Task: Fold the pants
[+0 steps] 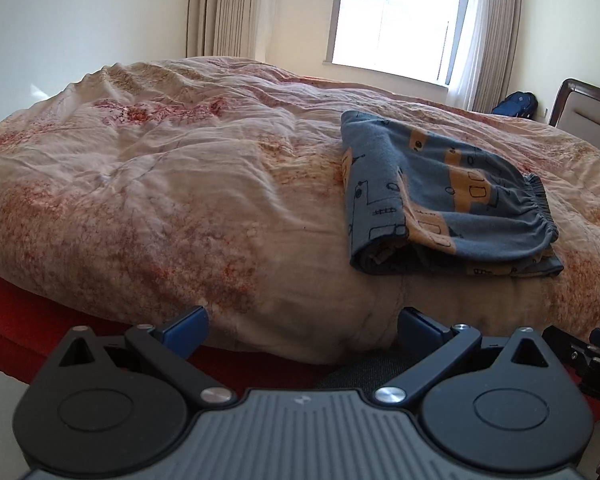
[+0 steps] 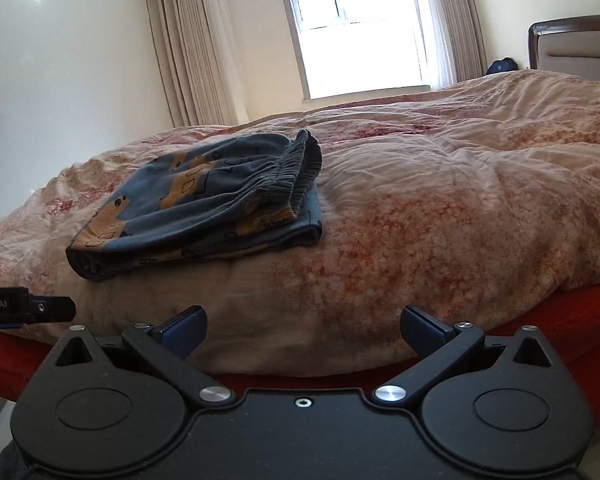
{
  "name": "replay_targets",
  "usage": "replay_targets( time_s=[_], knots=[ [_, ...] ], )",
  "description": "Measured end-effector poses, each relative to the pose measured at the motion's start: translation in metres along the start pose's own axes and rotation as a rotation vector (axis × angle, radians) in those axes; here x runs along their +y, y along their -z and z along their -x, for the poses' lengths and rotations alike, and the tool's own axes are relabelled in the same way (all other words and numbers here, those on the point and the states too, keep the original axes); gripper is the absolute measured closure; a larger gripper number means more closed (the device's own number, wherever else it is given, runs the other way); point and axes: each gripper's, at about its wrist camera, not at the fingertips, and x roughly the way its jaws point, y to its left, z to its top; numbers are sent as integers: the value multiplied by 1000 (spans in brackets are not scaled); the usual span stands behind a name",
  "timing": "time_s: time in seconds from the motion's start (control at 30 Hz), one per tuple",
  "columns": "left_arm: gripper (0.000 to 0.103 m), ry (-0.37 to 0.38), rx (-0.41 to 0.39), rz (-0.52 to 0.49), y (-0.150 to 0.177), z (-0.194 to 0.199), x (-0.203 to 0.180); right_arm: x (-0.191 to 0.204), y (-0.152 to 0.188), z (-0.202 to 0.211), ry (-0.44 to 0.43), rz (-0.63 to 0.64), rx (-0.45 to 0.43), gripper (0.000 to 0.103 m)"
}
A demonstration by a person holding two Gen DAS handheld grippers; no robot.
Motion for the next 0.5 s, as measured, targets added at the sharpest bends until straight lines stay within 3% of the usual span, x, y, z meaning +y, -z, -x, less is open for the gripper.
replay_targets(
  time_s=[0.2, 0.37, 0.5],
  knots=[
    [0, 75, 33, 15, -1, 1, 4, -5, 1, -2, -146, -14, -47, 0],
    [0, 153, -19, 35, -20, 4, 6, -20, -14, -6, -211, -25, -128, 0],
    [0, 174, -72, -31, -36, -5, -4, -30, -36, -25, -250, -19, -159, 0]
  ],
)
